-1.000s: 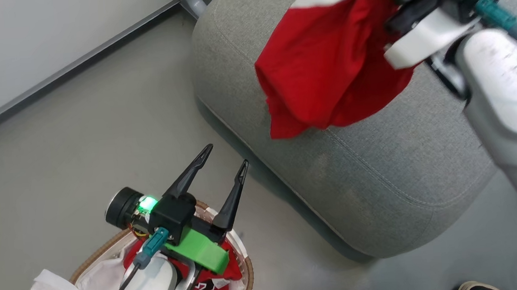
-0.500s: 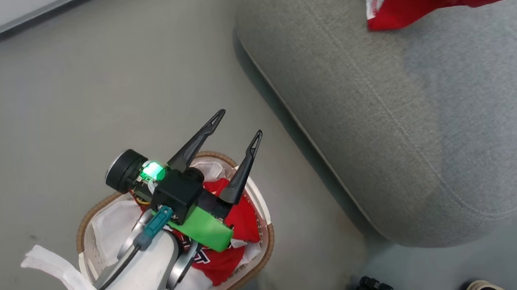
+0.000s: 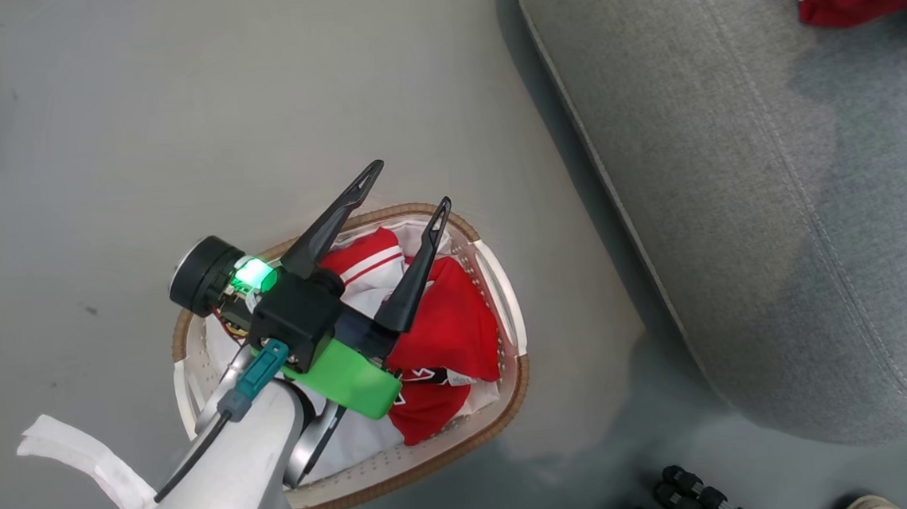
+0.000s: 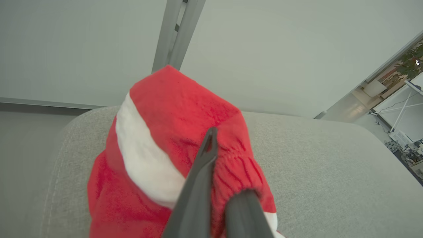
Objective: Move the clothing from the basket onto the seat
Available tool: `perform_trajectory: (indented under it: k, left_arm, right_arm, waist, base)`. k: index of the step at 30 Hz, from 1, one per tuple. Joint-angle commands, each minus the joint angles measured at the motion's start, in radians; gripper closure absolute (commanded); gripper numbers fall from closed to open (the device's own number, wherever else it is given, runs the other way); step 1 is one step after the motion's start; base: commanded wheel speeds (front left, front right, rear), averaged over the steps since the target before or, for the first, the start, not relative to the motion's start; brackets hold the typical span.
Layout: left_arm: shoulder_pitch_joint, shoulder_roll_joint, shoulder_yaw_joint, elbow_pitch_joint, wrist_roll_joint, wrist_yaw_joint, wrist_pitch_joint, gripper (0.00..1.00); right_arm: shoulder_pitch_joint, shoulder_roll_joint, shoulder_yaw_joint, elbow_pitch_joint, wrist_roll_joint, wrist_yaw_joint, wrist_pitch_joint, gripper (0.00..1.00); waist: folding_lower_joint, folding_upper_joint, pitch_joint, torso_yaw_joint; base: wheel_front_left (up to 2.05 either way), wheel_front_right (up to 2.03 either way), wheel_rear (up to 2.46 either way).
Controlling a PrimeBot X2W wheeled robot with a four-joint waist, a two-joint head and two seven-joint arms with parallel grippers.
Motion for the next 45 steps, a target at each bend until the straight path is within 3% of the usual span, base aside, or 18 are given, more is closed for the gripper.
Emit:
perform_trajectory:
  k: [1, 3, 4, 10, 21, 29, 45]
  left_arm:
    - [-0.016, 0.005, 0.004, 0.005, -0.003, -0.003, 0.001, 0.00]
    - [-0.009, 0.004, 0.007, 0.008, -0.005, -0.003, 0.000, 0.00]
    - [-0.004, 0.002, 0.008, 0.011, -0.006, -0.003, 0.001, 0.00]
    - [0.035, -0.016, 0.022, 0.037, -0.010, -0.003, 0.001, 0.00]
    - [0.124, -0.068, 0.087, 0.080, -0.001, -0.003, 0.001, 0.00]
    - [0.194, -0.101, 0.192, 0.115, 0.010, -0.003, 0.001, 0.00]
    - [0.340, -0.157, 0.472, 0.199, 0.073, -0.003, 0.000, 0.00]
  right_arm:
    - [0.038, 0.000, -0.032, 0.002, -0.012, -0.001, 0.000, 0.96]
    - [0.089, 0.015, -0.068, -0.004, -0.029, -0.001, 0.000, 0.45]
    - [0.112, 0.024, -0.084, -0.008, -0.033, -0.001, 0.000, 0.00]
    - [0.261, 0.070, -0.149, -0.055, -0.048, -0.001, 0.000, 0.00]
    - [0.506, 0.146, -0.129, -0.200, -0.001, -0.001, 0.000, 0.00]
    - [0.630, 0.225, -0.034, -0.333, 0.097, -0.001, 0.000, 0.00]
    - [0.765, 0.268, 0.198, -0.452, 0.211, -0.001, 0.000, 0.00]
  waist:
    - [-0.0002, 0.0000, 0.002, 0.012]
    - [-0.0002, 0.0000, -0.010, 0.011]
    - [-0.0002, 0.0000, -0.017, 0.010]
    - [-0.0002, 0.0000, -0.091, 0.003]
    - [-0.0002, 0.0000, -0.248, 0.031]
    - [-0.0002, 0.0000, -0.323, 0.099]
    - [-0.0002, 0.0000, -0.436, 0.230]
  base:
    - [0.00, 0.00, 0.00]
    - [0.00, 0.00, 0.00]
    - [0.00, 0.00, 0.00]
    - [0.00, 0.00, 0.00]
    - [0.00, 0.00, 0.00]
    - [0.00, 0.00, 0.00]
    - [0.00, 0.00, 0.00]
